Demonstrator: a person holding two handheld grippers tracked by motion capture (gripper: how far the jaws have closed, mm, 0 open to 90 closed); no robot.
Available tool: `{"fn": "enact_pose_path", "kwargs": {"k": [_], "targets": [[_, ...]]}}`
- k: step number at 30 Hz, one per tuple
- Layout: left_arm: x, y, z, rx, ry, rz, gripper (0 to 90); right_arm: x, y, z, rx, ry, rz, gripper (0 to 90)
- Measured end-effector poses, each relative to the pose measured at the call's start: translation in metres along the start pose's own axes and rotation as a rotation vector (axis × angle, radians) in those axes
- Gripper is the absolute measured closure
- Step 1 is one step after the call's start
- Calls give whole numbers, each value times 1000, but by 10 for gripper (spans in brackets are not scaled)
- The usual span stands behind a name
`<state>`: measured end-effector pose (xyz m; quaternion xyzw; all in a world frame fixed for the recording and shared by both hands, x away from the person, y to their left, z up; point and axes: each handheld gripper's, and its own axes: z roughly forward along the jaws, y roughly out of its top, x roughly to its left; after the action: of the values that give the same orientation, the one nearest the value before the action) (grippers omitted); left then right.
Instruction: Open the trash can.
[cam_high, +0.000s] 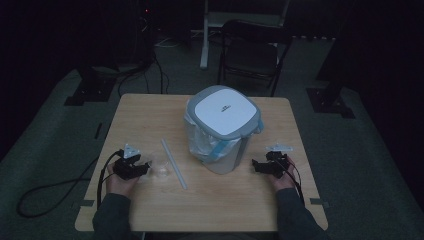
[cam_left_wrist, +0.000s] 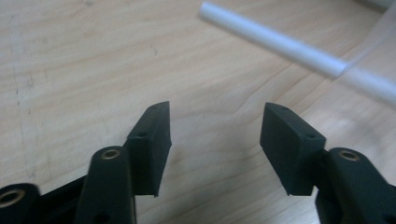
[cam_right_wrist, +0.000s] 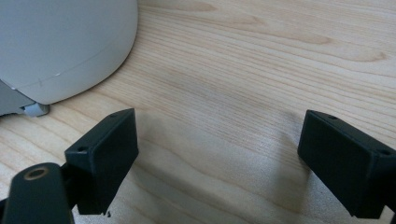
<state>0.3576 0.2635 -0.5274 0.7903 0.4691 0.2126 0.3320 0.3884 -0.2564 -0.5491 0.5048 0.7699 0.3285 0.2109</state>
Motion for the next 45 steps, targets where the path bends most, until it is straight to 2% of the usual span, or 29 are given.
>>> {"fn": "enact_pose_path", "kwargs": {"k": [4, 8, 10, 13, 19, 31, 33, 35, 41, 45], "targets": [[0, 4, -1, 3, -7, 9, 458, -1, -1, -1, -5, 9, -9, 141], [3, 10, -3, 0, -38, 20, 505, -1, -1, -2, -8, 16, -15, 155], [4, 19, -7, -9, -62, 37, 538, -1, -2, -3, -14, 28, -25, 193], [4, 30, -12, -26, -80, 48, 566, -1, -2, -3, -16, 30, -28, 196], [4, 51, -21, -62, -92, 68, 584, -1, -2, -3, -16, 30, -29, 197], [6, 98, -46, -157, -176, 97, 601, -1, -2, -3, -17, 30, -30, 197], [6, 104, -50, -179, -185, 96, 598, -1, -2, -3, -17, 30, -31, 197], [6, 108, -52, -178, -186, 99, 596, -1, -2, -3, -17, 30, -30, 197], [-1, 130, -59, -187, -192, 141, 599, -1, -2, -3, -17, 30, -31, 197], [-10, 152, -67, -216, -208, 172, 647, -1, -2, -3, -17, 30, -30, 197]]}}
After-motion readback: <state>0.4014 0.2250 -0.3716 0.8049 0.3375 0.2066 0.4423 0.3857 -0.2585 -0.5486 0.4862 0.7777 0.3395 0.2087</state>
